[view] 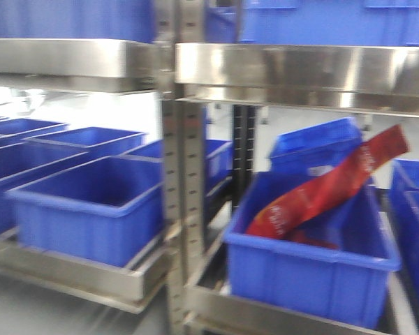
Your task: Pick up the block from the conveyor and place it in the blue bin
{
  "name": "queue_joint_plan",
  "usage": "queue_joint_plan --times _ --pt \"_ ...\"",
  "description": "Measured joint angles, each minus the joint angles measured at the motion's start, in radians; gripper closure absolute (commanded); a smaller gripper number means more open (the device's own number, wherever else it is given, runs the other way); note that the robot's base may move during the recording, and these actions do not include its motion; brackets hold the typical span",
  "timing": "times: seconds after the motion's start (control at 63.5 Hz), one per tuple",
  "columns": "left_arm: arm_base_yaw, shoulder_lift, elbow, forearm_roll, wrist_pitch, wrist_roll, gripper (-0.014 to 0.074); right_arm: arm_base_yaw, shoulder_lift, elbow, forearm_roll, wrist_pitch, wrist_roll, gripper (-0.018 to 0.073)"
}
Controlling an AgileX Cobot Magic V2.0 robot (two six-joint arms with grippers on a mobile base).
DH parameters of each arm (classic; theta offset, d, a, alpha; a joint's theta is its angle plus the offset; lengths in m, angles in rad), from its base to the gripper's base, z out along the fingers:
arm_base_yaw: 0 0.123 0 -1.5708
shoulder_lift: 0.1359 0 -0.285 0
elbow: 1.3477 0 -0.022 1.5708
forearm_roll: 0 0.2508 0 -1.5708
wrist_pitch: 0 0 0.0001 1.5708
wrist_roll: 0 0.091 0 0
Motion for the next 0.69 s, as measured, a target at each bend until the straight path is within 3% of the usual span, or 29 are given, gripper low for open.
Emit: queue_joint_plan --times 0.693 --pt "0.000 0.000 0.000 0.000 -0.002 0.000 0.0708 0.000 0.000 0.000 0.000 0.000 0.000 0.0721"
